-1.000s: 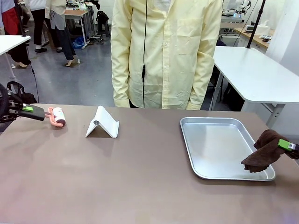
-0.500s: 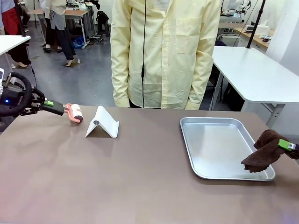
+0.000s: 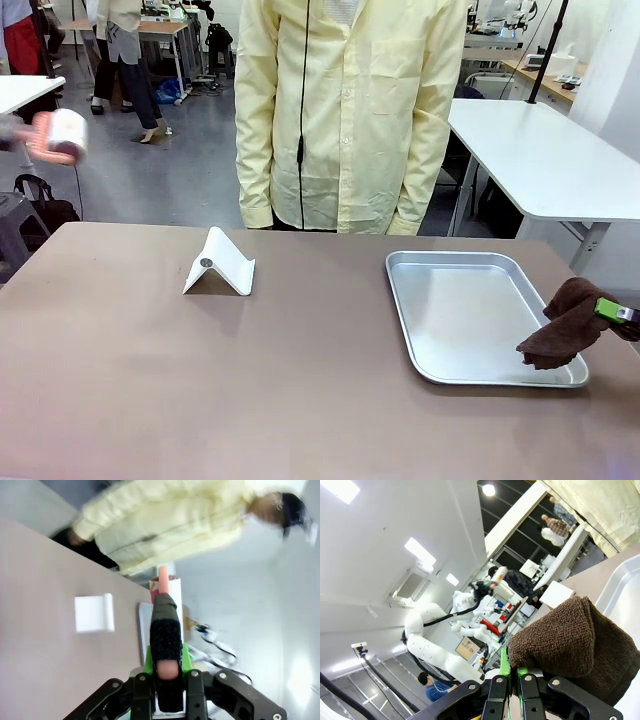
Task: Clean the surface of the table.
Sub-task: Clean the area not pointed to by the person.
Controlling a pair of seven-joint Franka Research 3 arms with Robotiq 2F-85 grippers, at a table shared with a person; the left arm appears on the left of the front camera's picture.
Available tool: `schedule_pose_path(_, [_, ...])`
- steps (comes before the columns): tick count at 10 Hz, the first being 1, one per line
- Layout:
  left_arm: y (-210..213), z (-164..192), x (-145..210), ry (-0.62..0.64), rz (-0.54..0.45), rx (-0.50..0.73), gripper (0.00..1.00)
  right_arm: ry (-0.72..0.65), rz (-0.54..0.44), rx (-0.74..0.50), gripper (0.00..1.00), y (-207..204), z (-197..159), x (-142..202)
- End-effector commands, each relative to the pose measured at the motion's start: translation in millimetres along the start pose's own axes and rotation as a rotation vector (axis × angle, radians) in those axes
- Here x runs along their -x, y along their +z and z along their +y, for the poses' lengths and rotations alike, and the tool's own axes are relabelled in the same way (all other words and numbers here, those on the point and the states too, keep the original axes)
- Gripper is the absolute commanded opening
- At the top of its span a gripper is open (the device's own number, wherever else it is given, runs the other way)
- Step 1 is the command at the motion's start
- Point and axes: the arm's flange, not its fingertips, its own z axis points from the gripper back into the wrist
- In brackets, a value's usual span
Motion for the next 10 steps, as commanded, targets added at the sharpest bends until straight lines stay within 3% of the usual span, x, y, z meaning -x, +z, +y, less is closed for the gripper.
schedule_pose_path(1, [50.7,11.6,8.9,0.000,0.121,0.099,0.22,-0.005,0.006,0.003,0.06,-0.2,4.3,-3.8])
schedule_pose_path(4, [94.4,33.7,46.1,0.041,0.191,0.124,0.22,-0.005,0.006,0.003,0.06,-0.2,4.3,-3.8])
schedule_pose_path(8, [106.2,63.8,91.0,0.097,0.316,0.145,0.22,-0.005,0.006,0.003,0.06,-0.2,4.3,-3.8])
schedule_pose_path(9, [100.3,60.6,75.8,0.117,0.249,0.151,0.22,-0.005,0.006,0.003,0.06,-0.2,4.3,-3.8])
schedule_pose_path(10, [100.3,60.6,75.8,0.117,0.249,0.151,0.22,-0.005,0.006,0.003,0.06,-0.2,4.3,-3.8])
